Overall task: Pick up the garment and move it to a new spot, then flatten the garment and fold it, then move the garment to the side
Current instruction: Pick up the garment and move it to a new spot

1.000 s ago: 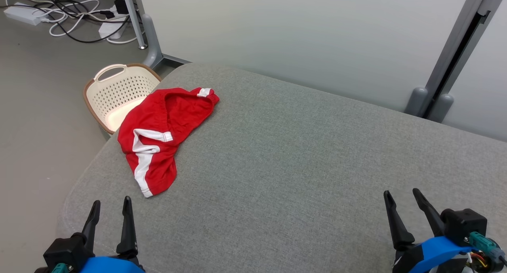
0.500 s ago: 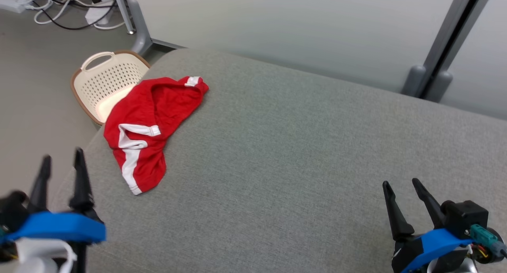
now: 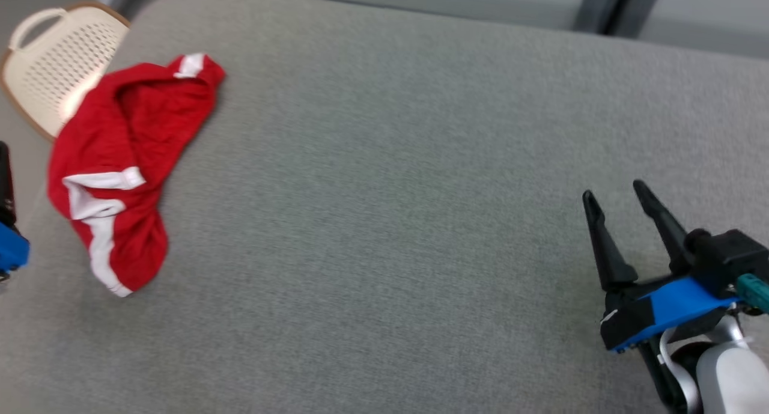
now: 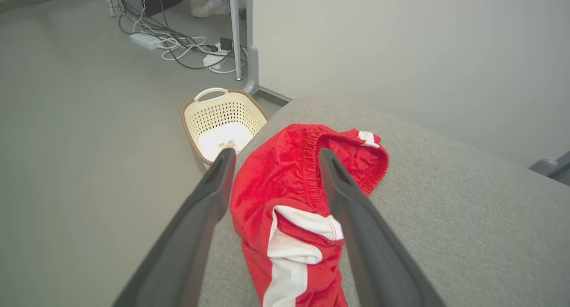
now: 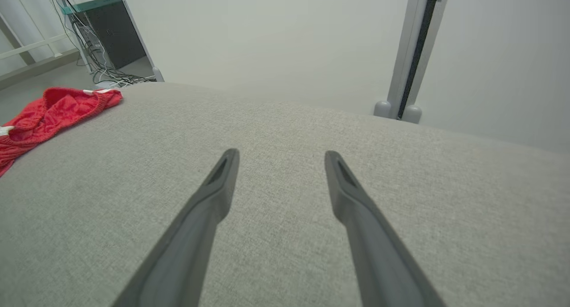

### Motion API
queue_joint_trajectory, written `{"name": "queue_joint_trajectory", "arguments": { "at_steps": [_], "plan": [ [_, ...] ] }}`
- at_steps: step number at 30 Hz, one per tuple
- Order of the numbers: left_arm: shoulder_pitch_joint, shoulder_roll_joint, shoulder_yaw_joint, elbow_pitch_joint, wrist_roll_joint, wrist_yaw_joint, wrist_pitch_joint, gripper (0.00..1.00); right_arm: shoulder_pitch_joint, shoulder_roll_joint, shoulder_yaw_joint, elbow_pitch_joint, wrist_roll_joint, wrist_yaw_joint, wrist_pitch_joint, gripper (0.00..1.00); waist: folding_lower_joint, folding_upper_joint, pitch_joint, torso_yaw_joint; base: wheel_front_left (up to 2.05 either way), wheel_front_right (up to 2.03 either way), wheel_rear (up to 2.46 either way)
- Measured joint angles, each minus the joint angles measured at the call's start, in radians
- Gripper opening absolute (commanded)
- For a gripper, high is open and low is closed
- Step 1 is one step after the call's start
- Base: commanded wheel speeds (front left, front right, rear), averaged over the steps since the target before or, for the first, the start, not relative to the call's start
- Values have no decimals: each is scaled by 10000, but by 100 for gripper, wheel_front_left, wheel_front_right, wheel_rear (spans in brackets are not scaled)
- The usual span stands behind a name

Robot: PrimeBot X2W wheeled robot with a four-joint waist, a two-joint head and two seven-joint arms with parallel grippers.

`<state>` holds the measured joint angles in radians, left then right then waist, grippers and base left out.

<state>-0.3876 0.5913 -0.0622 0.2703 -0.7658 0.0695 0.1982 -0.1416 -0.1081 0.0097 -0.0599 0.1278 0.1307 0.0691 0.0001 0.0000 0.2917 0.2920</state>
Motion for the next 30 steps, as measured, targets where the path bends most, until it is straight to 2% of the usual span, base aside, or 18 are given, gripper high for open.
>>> {"name": "queue_joint_trajectory", "arguments": {
  "at_steps": [4, 10, 17, 19, 20, 26, 30],
  "plan": [
    [-540, 163, 403, 1093, -767, -265, 629, 100, -324, -222, 67, -405, 8, -2, 159, 100, 1, 0, 786, -489, 0, 0, 0],
    [-1013, 418, 744, 2767, -1342, -443, 1151, 100, -654, -313, 157, -1022, 81, -2, 178, 100, 1, 0, 1878, -1282, 0, 0, 0],
    [-1406, 299, 882, 4265, -1944, -198, 2117, 100, -599, -316, -82, -1168, 115, -2, 159, 100, 1, 0, 2636, -2106, 0, 0, 0],
    [-1508, 479, 809, 4495, -2023, -178, 2692, 42, -552, -303, -109, -1139, 146, -2, 88, 100, -1, 1, 2643, -2240, 0, 0, 0],
    [-1533, 541, 755, 4539, -2004, -184, 2792, 0, -542, -290, -111, -1118, 148, -2, 77, 100, -1, 0, 2595, -2267, 0, 0, 0],
    [-1504, 449, 614, 4544, -1747, -401, 2182, 0, -530, -190, 75, -780, 238, -2, -105, 100, 1, 0, 1926, -2238, 0, 0, 0],
    [-1703, 786, 502, 3981, -1430, -706, 1722, 0, -436, -61, 205, -393, 347, -2, -280, 100, 0, 0, 1253, -2177, 0, 0, 0]
  ]
}}
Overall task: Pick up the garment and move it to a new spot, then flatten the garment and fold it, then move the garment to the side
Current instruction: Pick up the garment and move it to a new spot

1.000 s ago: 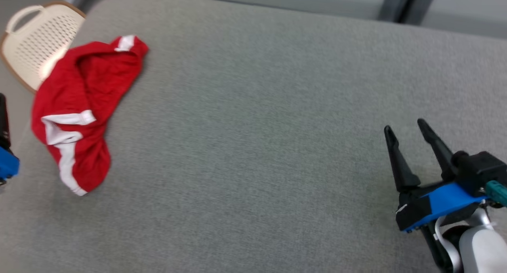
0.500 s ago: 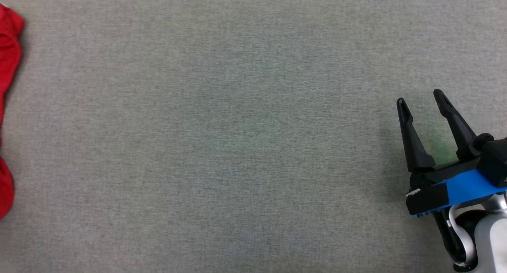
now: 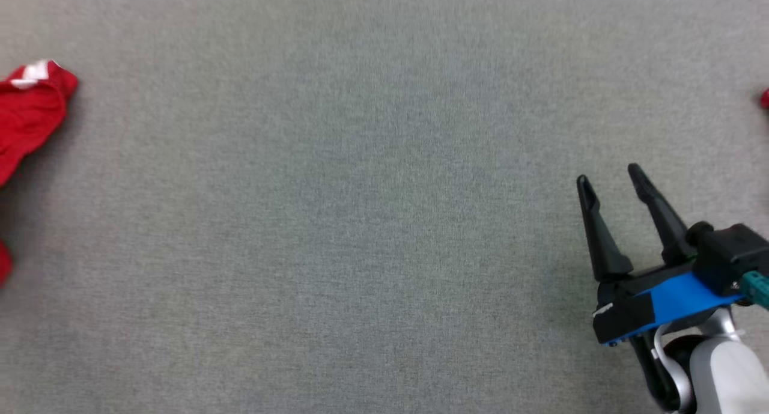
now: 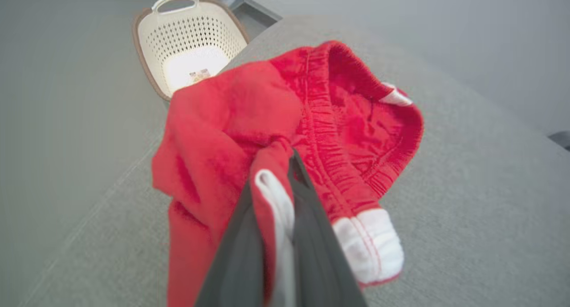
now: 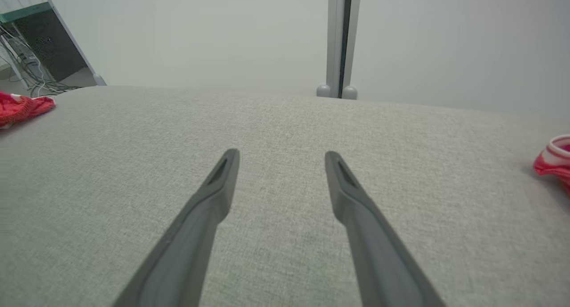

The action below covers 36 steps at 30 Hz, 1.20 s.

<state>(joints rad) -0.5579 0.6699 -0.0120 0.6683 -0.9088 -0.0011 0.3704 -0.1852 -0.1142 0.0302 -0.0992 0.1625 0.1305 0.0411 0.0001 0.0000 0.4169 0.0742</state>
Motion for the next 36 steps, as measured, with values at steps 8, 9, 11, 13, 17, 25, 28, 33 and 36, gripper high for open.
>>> {"name": "queue_joint_trajectory", "arguments": {
  "at_steps": [8, 9, 11, 13, 17, 25, 28, 33, 36],
  "plan": [
    [-778, 234, -548, -2184, 301, -165, 566, 0, 485, 297, 173, 851, 295, 0, -437, 100, -1, 0, -1746, 21, 0, 0, 0],
    [-877, 242, -663, -2468, 299, -247, 708, 0, 562, 336, 161, 922, 334, 0, -462, 100, -3, 0, -1974, 1, 0, 0, 0],
    [-1122, 63, -932, -3145, 288, -305, 976, 0, 755, 408, 90, 1053, 391, 0, -546, 100, -3, 1, -2425, -48, 0, 0, 0],
    [-1275, -349, -1235, -3835, 255, -249, 1204, 0, 933, 464, 58, 1158, 437, 0, -575, 100, -4, 1, -2843, -113, 0, 0, 0],
    [-1391, -1007, -1856, -5032, 228, -82, 1574, 0, 1124, 537, 173, 1221, 497, 0, -571, 100, -4, 0, -3486, -349, 0, 0, 0],
    [-1350, -2186, -2974, -6458, 142, -104, 1835, 0, 1324, 593, 81, 1118, 502, 0, -527, 100, -3, 0, -3857, -1284, 0, 0, 0],
    [-1192, -2512, -3384, -6648, 203, -165, 1870, 0, 1318, 608, 127, 1072, 512, 0, -499, 100, -2, 1, -3844, -1677, 0, 0, 0],
    [-1099, -2913, -4008, -6535, 648, -270, 1582, 0, 1279, 617, 165, 1012, 560, 0, -470, 100, -3, 1, -3679, -2306, 0, 0, 0],
    [-991, -3363, -4345, -6149, 752, -433, 1181, 0, 1237, 623, 215, 1022, 594, 0, -487, 100, -1, 0, -3505, -2609, 0, 0, 0]
  ]
}}
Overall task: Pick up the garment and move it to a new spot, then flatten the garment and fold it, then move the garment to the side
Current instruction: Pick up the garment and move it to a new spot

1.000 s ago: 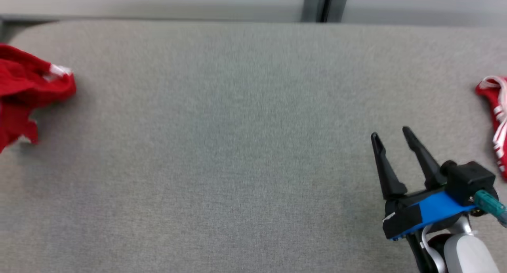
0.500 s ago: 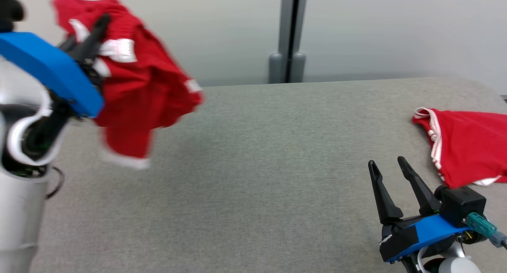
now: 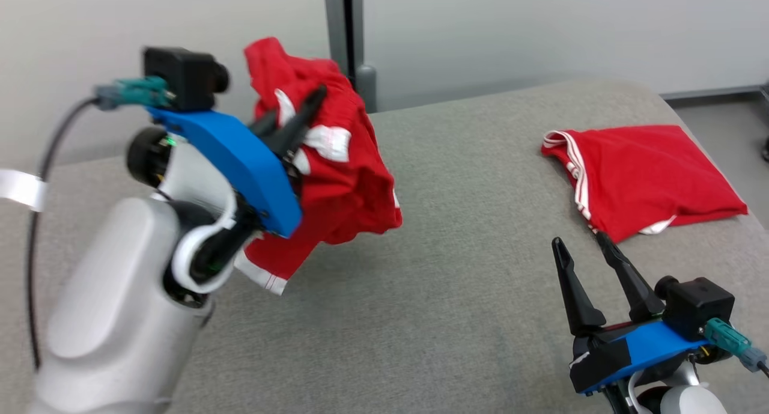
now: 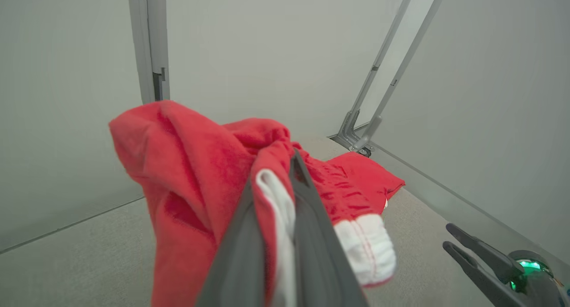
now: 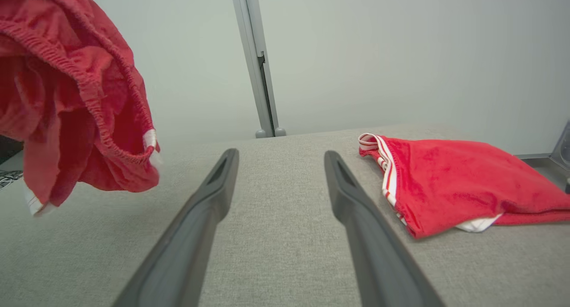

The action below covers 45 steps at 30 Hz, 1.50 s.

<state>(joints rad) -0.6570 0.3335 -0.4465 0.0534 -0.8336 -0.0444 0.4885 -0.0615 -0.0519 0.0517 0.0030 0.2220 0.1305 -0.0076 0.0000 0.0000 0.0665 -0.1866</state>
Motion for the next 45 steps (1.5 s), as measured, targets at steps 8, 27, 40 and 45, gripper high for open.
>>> {"name": "queue_joint_trajectory", "arguments": {
  "at_steps": [8, 27, 40, 45],
  "plan": [
    [546, -790, -953, 1785, 842, -134, -1149, 0, -231, 2, 171, 73, 180, 0, -196, 100, 1, 0, 518, -556, 0, 0, 0],
    [2470, -1494, -993, 3438, 1639, -234, -6176, 100, -109, 8, -236, 132, 104, 0, -136, 100, 1, 0, 256, 379, 0, 0, 0],
    [4727, -717, 662, 2293, 2125, 631, -7486, 100, 265, 10, -550, -88, 65, 0, 146, 100, 0, 0, -283, 1403, 0, 0, 0],
    [5486, -690, 1632, 1678, 2855, 750, -7501, 100, 337, 10, -537, -63, 67, 0, 161, 100, 0, 0, -346, 1552, 0, 0, 0]
  ]
}}
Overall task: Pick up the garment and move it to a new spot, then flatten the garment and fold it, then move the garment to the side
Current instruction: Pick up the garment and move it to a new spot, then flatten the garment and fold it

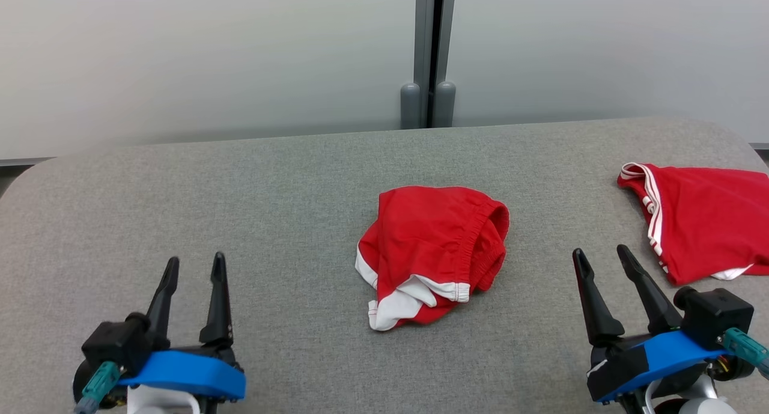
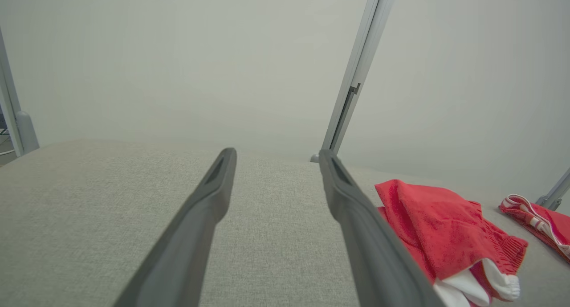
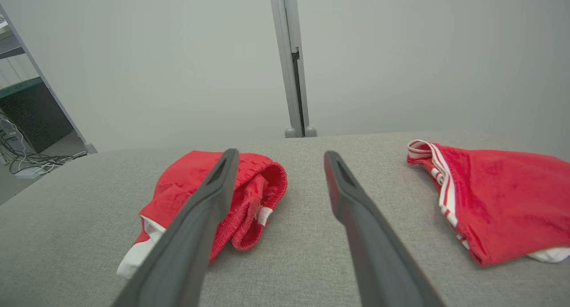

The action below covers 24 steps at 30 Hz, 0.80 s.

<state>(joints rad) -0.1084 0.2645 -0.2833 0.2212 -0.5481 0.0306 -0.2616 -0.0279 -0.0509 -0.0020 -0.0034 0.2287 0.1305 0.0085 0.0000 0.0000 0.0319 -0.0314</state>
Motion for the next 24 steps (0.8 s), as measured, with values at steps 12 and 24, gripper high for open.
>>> {"name": "queue_joint_trajectory", "arguments": {
  "at_steps": [12, 24],
  "plan": [
    [991, 174, 558, 121, 949, -8, 0, 100, 187, 0, 13, 201, 82, 0, 2, 100, 0, 0, -144, -48, 0, 0, 0],
    [1031, 276, 493, -305, 986, 207, 307, 100, 227, 0, -4, 272, 119, 0, 0, 100, 0, 0, -188, -36, 0, 0, 0]
  ]
}}
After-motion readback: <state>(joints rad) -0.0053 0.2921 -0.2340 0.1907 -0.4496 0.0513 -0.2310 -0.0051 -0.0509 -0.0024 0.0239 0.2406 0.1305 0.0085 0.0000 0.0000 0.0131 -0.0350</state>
